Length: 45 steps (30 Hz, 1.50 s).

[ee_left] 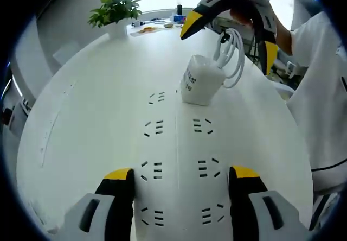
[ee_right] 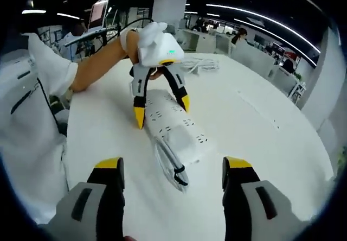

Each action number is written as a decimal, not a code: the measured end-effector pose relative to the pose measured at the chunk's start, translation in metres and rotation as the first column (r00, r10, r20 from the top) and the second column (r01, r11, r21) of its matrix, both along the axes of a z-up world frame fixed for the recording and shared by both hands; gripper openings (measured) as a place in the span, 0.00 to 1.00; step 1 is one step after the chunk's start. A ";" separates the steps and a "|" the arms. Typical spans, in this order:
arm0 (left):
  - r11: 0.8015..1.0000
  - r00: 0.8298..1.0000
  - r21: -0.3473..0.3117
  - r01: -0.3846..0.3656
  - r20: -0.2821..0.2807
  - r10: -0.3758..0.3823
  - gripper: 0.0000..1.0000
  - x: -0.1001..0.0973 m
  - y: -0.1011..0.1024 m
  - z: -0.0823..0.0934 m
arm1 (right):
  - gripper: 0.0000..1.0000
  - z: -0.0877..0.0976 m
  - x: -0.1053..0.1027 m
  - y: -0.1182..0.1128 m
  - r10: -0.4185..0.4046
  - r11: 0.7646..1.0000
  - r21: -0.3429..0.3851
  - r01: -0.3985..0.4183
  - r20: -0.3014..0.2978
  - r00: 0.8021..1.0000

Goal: Straighten the power strip on the desk, plug the charger into it

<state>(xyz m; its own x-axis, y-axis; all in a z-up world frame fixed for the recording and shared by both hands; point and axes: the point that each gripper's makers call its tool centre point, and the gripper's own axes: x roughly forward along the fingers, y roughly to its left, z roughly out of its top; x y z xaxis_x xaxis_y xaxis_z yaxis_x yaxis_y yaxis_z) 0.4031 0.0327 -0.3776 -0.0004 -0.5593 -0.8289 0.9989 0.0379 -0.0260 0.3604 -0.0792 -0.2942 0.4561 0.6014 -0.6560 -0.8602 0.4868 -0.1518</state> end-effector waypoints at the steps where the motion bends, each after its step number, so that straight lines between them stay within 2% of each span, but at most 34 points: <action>1: 1.000 1.000 0.001 0.000 0.000 0.000 0.72 0.000 0.000 0.000 | 0.78 0.000 0.000 -0.001 -0.010 1.000 0.009 0.010 0.001 1.000; 11: 1.000 1.000 0.000 0.021 0.001 -0.021 0.73 -0.002 -0.004 0.000 | 0.91 -0.001 -0.002 -0.019 -0.116 0.989 0.095 0.117 -0.019 0.993; 14: 0.999 0.999 -0.007 0.033 0.001 -0.033 0.74 -0.003 -0.008 0.000 | 0.96 -0.001 -0.003 -0.025 -0.163 0.978 0.126 0.166 -0.032 0.986; 18: 0.999 1.000 -0.030 0.022 -0.001 -0.022 0.81 -0.002 -0.016 -0.001 | 0.97 0.009 -0.003 -0.023 -0.193 0.949 0.242 0.200 -0.052 0.980; 22: 0.999 1.000 -0.033 0.018 -0.005 -0.018 0.86 -0.002 -0.017 -0.002 | 0.97 0.011 -0.004 -0.026 -0.204 0.942 0.262 0.210 -0.053 0.978; 25: 1.000 1.000 -0.024 0.007 -0.002 -0.007 0.94 -0.002 -0.016 -0.003 | 0.97 0.012 -0.004 -0.026 -0.208 0.938 0.275 0.214 -0.050 0.977; 27: 0.998 0.998 -0.005 -0.064 0.024 0.064 0.96 0.007 -0.011 -0.003 | 0.97 0.013 -0.003 -0.026 -0.213 0.935 0.279 0.218 -0.048 0.976; 28: 0.993 0.993 -0.032 -0.116 0.010 0.116 0.96 0.008 -0.014 0.000 | 0.97 0.012 -0.003 -0.026 -0.217 0.936 0.273 0.223 -0.053 0.975; 29: 0.989 0.991 -0.064 -0.134 -0.011 0.133 0.96 0.006 -0.016 0.005 | 0.97 0.012 -0.004 -0.026 -0.219 0.938 0.265 0.225 -0.053 0.974; 31: 0.977 0.989 -0.149 -0.150 -0.041 0.145 0.96 0.001 -0.023 0.015 | 0.97 0.012 -0.005 -0.026 -0.217 0.941 0.257 0.221 -0.044 0.975; 33: 0.965 0.985 -0.198 -0.170 -0.063 0.160 0.96 -0.003 -0.026 0.022 | 0.97 0.012 -0.004 -0.027 -0.217 0.942 0.255 0.218 -0.032 0.976; 36: 0.942 0.964 -0.207 -0.264 -0.047 0.260 0.96 0.005 -0.020 0.027 | 0.97 0.008 -0.003 -0.025 -0.215 0.941 0.260 0.215 -0.030 0.976; 38: 0.934 0.953 -0.195 -0.301 -0.033 0.301 0.96 0.006 -0.012 0.030 | 0.97 0.006 -0.004 -0.024 -0.208 0.944 0.255 0.209 -0.030 0.978; 41: 0.919 0.940 -0.210 -0.333 -0.004 0.340 0.96 0.006 -0.004 0.036 | 0.97 0.004 -0.004 -0.024 -0.201 0.948 0.249 0.201 -0.025 0.979; 43: 0.903 0.926 -0.230 -0.362 0.024 0.377 0.96 0.001 0.003 0.039 | 0.97 0.003 -0.003 -0.026 -0.199 0.950 0.243 0.196 -0.011 0.980; 45: 0.879 0.899 -0.218 -0.425 0.012 0.437 0.96 -0.005 0.012 0.038 | 0.97 0.004 -0.003 -0.026 -0.198 0.947 0.258 0.192 -0.006 0.980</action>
<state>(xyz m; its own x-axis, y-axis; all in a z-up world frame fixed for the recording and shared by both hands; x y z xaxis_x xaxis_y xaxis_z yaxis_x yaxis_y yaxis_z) 0.3983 0.0450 -0.3400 0.3249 -0.6498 -0.6872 0.8849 0.4654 -0.0216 0.3574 -0.1050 -0.2900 0.5926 0.6459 -0.4813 -0.7428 0.6694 -0.0163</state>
